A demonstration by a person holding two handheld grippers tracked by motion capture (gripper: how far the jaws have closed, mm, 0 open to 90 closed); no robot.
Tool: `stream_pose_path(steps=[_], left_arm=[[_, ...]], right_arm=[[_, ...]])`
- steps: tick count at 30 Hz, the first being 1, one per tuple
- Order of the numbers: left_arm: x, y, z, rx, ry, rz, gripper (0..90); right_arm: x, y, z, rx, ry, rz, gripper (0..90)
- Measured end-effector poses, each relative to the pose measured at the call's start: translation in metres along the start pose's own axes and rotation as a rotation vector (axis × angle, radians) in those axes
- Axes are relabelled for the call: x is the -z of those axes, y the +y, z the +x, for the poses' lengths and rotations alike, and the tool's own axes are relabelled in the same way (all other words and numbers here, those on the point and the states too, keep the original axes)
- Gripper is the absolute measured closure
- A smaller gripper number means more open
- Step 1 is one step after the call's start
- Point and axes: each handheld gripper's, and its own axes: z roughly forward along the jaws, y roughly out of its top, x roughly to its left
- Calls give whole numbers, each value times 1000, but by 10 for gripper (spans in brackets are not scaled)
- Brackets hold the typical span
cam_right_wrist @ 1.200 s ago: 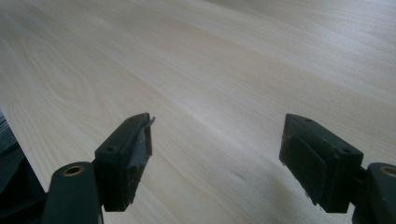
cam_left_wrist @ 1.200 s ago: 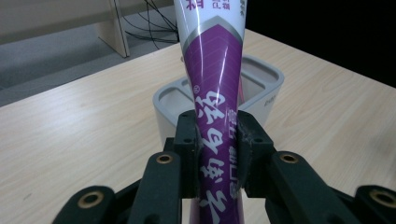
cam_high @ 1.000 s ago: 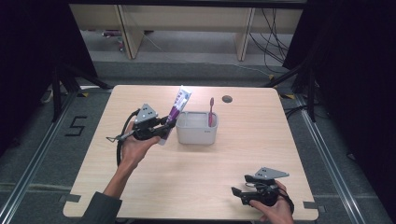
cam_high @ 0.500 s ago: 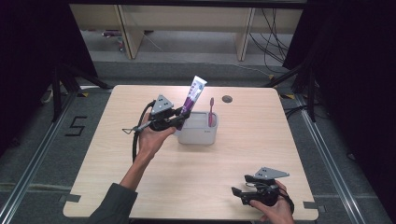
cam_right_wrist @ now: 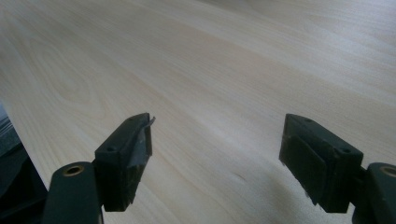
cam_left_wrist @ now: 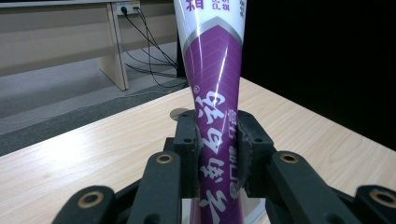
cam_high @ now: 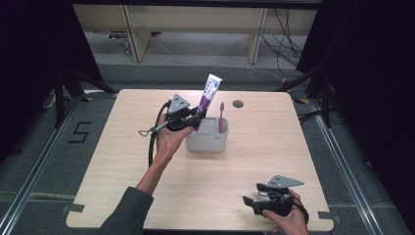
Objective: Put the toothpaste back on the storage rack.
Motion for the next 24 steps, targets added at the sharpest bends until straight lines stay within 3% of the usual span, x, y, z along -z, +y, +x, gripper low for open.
stream_pose_path(steps=[2,3,4,5,6,23,24], left_arm=[[-3,2,-1,-13,12,-4,722],[-4,2,-1,-15,16,-6,722],[-5,3,-1,-8,14,-12,722],[-6,3,-2,-5,11,-15,722],[-8,4,-2,-6,11,-19,722],[-30,-5,3,32,38,-54,721],[-31,-5,3,31,38,-56,721]], right_arm=[[-1,0,-1,15,5,-3,259],[0,0,3,-41,8,16,259],[-1,0,0,-7,9,5,259],[-1,-1,2,-34,12,19,259],[-2,0,0,0,6,10,259],[-1,0,0,8,16,2,259],[-1,0,1,-9,15,8,259]])
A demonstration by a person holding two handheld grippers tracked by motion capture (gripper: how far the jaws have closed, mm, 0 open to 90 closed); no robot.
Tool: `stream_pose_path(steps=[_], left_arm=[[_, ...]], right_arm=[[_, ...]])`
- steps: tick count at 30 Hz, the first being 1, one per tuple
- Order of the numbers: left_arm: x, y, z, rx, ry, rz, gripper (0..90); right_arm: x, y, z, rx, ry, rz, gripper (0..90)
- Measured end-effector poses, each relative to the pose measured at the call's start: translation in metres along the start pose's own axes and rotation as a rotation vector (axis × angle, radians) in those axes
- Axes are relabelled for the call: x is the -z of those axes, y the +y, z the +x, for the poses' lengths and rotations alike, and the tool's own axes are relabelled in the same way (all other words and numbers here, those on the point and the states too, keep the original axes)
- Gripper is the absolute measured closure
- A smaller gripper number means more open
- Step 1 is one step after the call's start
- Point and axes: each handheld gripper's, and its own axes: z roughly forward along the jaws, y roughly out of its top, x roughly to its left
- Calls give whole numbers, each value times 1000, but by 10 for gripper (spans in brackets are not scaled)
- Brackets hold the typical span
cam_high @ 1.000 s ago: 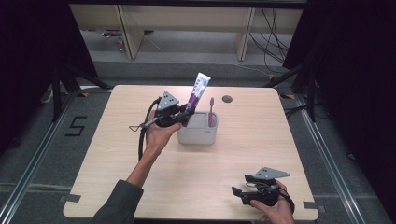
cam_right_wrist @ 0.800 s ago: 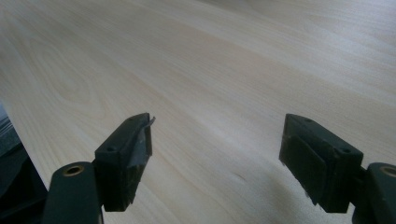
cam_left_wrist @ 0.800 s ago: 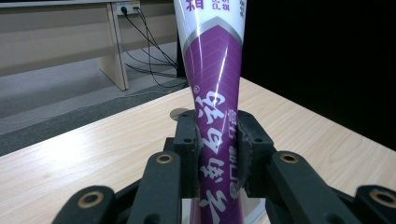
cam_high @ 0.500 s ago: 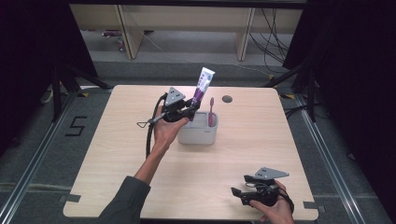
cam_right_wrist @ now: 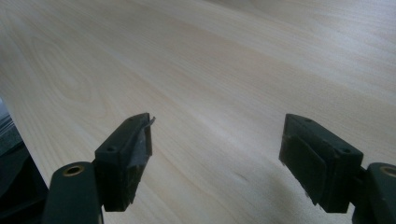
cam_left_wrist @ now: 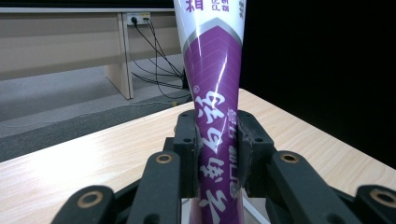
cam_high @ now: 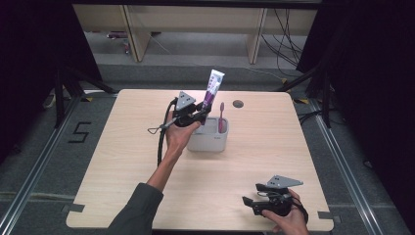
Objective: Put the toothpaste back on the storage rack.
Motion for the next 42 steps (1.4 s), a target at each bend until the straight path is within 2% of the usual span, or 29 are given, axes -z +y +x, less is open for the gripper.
stream_pose_path(steps=[10,14,23,26,42], left_arm=[[-9,-8,-1,5,-2,1,719],[-12,-11,1,23,-6,-15,718],[-18,-20,2,23,9,3,717],[-19,-24,3,36,5,7,715],[-20,-38,2,9,36,41,710]], right_arm=[[-1,0,-1,11,-5,2,259],[-1,0,-1,11,-4,-2,259],[0,0,-1,9,-4,0,259],[0,0,-2,10,-2,-2,259],[-1,0,-1,10,-1,4,259]])
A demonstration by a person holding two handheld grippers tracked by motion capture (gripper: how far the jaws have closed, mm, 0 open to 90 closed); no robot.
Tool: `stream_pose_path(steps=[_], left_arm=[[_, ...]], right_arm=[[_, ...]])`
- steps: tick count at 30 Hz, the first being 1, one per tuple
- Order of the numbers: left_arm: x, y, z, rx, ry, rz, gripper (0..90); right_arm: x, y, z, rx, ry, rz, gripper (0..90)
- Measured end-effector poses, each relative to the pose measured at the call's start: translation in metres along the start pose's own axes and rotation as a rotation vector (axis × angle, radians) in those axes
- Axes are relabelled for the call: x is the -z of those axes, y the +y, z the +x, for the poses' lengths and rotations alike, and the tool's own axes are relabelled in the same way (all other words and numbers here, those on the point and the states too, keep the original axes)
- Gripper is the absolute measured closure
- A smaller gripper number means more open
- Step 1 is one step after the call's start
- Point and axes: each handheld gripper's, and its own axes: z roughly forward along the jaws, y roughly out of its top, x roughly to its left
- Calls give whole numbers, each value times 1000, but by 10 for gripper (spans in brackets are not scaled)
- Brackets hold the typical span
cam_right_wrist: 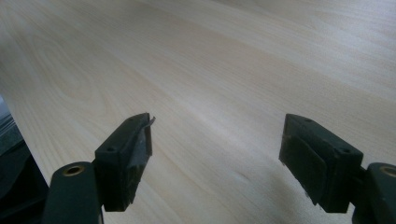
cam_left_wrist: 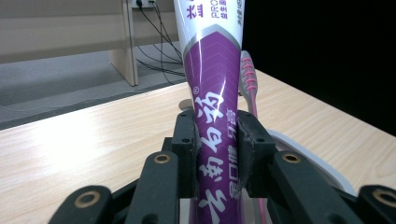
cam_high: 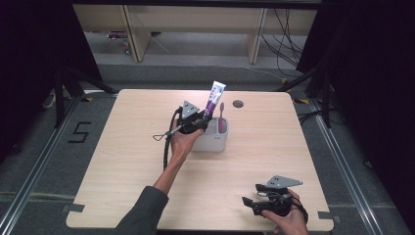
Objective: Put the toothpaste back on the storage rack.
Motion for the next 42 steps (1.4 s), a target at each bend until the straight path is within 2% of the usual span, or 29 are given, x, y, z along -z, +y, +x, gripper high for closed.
stream_pose_path(steps=[6,8,14,16,17,21,27,35,40,42], left_arm=[[1,-5,-1,-11,4,32,705],[2,-6,-1,-17,10,39,701],[8,0,-5,-41,-5,57,679],[12,3,-4,-42,6,48,684],[13,4,-4,-41,10,41,679],[21,8,-2,-48,12,41,662],[27,11,-2,-52,-3,48,643],[36,14,-2,-43,-12,77,585],[44,18,-3,-49,-12,89,521],[46,19,-4,-55,-17,110,496]], right_arm=[[-1,0,0,0,-1,-8,259],[-1,-1,1,-16,6,-2,259],[-2,-1,1,-17,5,0,259],[-2,-1,2,-25,16,13,259],[-1,-1,2,-8,3,10,259],[-2,-1,1,-10,7,10,259],[-2,-1,2,-12,2,14,259],[-2,-1,1,-13,3,15,259],[-2,-1,1,-14,2,13,259],[-2,-1,1,-16,2,12,259]])
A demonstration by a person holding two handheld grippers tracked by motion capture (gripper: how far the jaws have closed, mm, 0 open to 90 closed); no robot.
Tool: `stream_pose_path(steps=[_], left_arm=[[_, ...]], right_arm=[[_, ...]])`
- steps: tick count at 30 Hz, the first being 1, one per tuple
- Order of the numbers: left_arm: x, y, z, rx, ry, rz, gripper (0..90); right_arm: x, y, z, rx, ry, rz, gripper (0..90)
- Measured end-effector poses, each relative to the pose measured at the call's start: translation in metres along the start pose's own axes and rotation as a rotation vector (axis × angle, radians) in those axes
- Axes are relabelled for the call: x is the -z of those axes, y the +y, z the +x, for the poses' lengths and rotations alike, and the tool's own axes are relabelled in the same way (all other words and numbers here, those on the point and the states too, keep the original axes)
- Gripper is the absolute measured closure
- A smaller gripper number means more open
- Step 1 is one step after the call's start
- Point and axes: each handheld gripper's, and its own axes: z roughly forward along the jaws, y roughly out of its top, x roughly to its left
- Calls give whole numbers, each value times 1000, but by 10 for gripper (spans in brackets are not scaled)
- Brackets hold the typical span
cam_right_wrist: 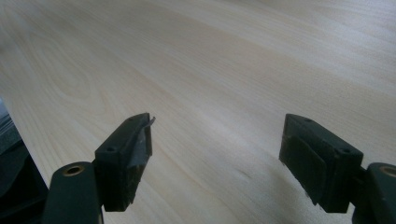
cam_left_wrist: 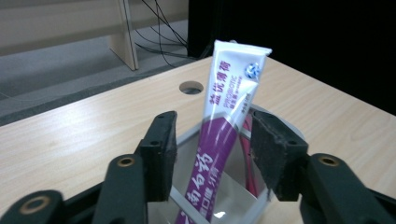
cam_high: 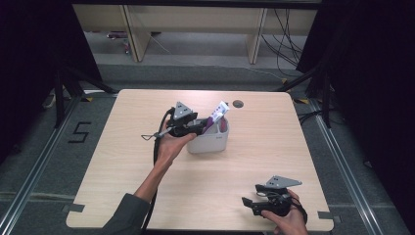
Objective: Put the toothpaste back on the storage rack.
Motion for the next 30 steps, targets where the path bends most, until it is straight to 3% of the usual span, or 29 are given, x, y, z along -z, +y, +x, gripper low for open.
stream_pose_path(steps=[6,10,14,16,17,18,30], left_arm=[[8,1,-2,-17,-8,31,460],[13,1,-3,-16,-20,35,435],[19,1,-5,-17,-29,35,408],[22,-1,-5,-10,-36,36,398],[24,-3,-5,-13,-35,35,396],[25,-3,-4,-15,-34,39,393],[53,-21,5,2,-23,34,302]], right_arm=[[0,0,1,-17,6,4,259],[1,0,-1,19,-14,-8,259],[1,0,2,-25,-7,2,259],[1,0,1,-16,-1,2,259],[0,0,-1,18,-12,-15,259],[1,0,0,-3,-11,-5,259],[-1,0,1,-11,9,-14,259]])
